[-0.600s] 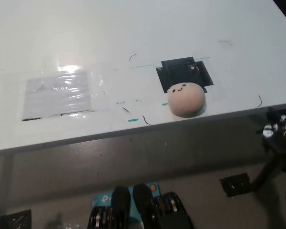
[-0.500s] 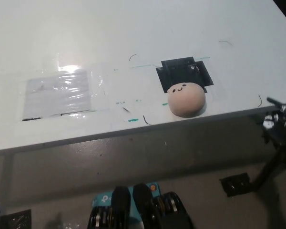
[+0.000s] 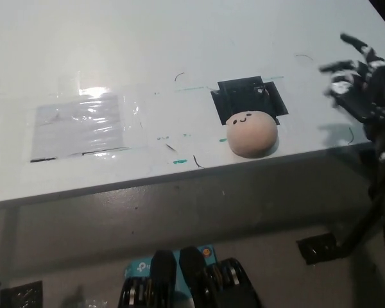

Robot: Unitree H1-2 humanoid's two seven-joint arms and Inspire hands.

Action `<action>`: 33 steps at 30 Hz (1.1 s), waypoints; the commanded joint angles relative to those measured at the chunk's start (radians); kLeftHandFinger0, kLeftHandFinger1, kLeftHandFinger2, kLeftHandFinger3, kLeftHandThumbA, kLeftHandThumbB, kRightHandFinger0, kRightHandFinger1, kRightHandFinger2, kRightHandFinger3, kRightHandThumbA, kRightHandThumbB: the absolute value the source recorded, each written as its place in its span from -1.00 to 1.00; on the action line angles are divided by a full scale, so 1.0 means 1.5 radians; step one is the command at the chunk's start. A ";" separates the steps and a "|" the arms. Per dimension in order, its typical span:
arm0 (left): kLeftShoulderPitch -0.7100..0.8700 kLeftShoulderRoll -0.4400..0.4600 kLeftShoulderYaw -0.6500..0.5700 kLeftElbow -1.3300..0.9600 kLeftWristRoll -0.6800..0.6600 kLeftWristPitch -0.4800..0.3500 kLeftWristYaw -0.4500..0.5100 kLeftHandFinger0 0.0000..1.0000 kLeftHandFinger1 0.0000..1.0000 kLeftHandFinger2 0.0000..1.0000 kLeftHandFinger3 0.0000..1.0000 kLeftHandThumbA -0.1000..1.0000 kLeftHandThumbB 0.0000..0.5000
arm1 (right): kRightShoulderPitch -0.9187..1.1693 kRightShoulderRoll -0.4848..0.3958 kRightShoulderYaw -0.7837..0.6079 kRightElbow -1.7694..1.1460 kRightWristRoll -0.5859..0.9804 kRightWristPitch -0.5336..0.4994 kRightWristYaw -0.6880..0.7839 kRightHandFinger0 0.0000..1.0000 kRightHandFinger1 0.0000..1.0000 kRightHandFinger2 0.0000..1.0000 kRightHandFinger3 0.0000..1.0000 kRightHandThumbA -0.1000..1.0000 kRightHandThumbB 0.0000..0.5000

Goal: The robot uses its right hand to grab and squeeze a pink dumpling toy kept on the black mask on the desk

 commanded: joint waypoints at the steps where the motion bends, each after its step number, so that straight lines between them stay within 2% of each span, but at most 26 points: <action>1: -0.009 0.023 0.001 -0.002 0.002 -0.025 -0.009 -1.00 -1.00 -0.87 -0.86 0.97 1.00 | -0.037 -0.025 0.040 0.010 -0.027 -0.022 0.042 0.10 0.59 1.00 1.00 -0.23 0.16; 2: -0.008 0.024 0.000 -0.006 0.006 -0.019 0.000 -1.00 -1.00 -0.88 -0.86 0.97 1.00 | -0.046 -0.032 0.075 0.031 -0.048 -0.040 0.056 0.33 0.79 1.00 1.00 -0.17 0.28; 3: -0.008 0.024 0.000 -0.008 0.006 -0.015 0.002 -1.00 -1.00 -0.88 -0.86 0.97 1.00 | -0.048 -0.035 0.086 0.037 -0.055 -0.047 0.060 0.42 0.88 1.00 1.00 -0.14 0.31; 4: -0.008 0.024 -0.001 -0.009 0.006 -0.015 0.002 -1.00 -1.00 -0.88 -0.86 0.97 1.00 | -0.047 -0.037 0.088 0.036 -0.053 -0.047 0.058 0.42 0.89 1.00 1.00 -0.14 0.32; 5: -0.008 0.025 -0.003 -0.008 0.007 -0.020 -0.002 -1.00 -1.00 -0.88 -0.87 0.99 1.00 | -0.056 -0.044 0.119 0.049 -0.067 -0.041 0.072 1.00 1.00 1.00 1.00 -0.10 0.40; 8: -0.009 0.025 -0.004 -0.010 0.008 -0.019 -0.001 -1.00 -1.00 -0.87 -0.86 1.00 1.00 | -0.069 -0.057 0.163 0.071 -0.088 -0.058 0.091 1.00 1.00 1.00 1.00 -0.04 0.43; 10: -0.012 0.023 0.000 -0.010 0.003 -0.017 -0.001 -1.00 -1.00 -0.90 -0.89 0.96 1.00 | -0.081 -0.066 0.199 0.092 -0.112 -0.058 0.103 1.00 1.00 1.00 1.00 0.12 0.58; 13: -0.015 0.025 -0.002 -0.007 0.003 -0.020 -0.005 -1.00 -1.00 -0.92 -0.90 0.97 1.00 | -0.085 -0.068 0.217 0.097 -0.125 -0.038 0.103 1.00 1.00 1.00 1.00 0.18 0.70; 17: -0.018 0.028 -0.005 -0.008 0.008 -0.023 -0.005 -1.00 -1.00 -0.94 -0.94 0.98 1.00 | -0.090 -0.068 0.241 0.118 -0.159 -0.045 0.096 1.00 1.00 1.00 1.00 0.14 0.78; 18: -0.017 0.029 -0.004 -0.011 0.007 -0.023 -0.007 -1.00 -1.00 -0.90 -0.91 0.98 1.00 | -0.091 -0.058 0.245 0.146 -0.173 -0.061 0.076 1.00 1.00 1.00 1.00 0.16 0.88; 19: -0.020 0.030 -0.006 -0.011 0.007 -0.023 -0.010 -1.00 -1.00 -0.90 -0.90 0.98 1.00 | -0.091 -0.056 0.244 0.152 -0.177 -0.067 0.072 1.00 1.00 1.00 1.00 0.16 0.89; 23: -0.020 0.032 -0.007 -0.021 0.015 -0.013 0.003 -1.00 -1.00 -0.94 -0.94 0.98 1.00 | -0.101 -0.044 0.235 0.198 -0.187 -0.094 0.060 1.00 1.00 1.00 1.00 0.20 0.84; 26: -0.017 0.029 -0.004 -0.033 0.016 -0.003 0.012 -1.00 -1.00 -0.99 -0.98 0.98 1.00 | -0.111 -0.037 0.225 0.232 -0.195 -0.117 0.047 1.00 1.00 1.00 1.00 0.13 0.79; 30: -0.019 0.030 -0.004 -0.033 0.009 -0.008 -0.004 -1.00 -1.00 -0.93 -0.93 1.00 1.00 | -0.131 -0.032 0.223 0.277 -0.216 -0.146 0.031 1.00 1.00 1.00 1.00 0.14 0.74; 33: -0.023 0.033 -0.005 -0.027 0.012 -0.013 -0.006 -1.00 -1.00 -0.91 -0.91 1.00 1.00 | -0.146 -0.025 0.222 0.313 -0.226 -0.158 0.023 1.00 1.00 1.00 1.00 0.06 0.78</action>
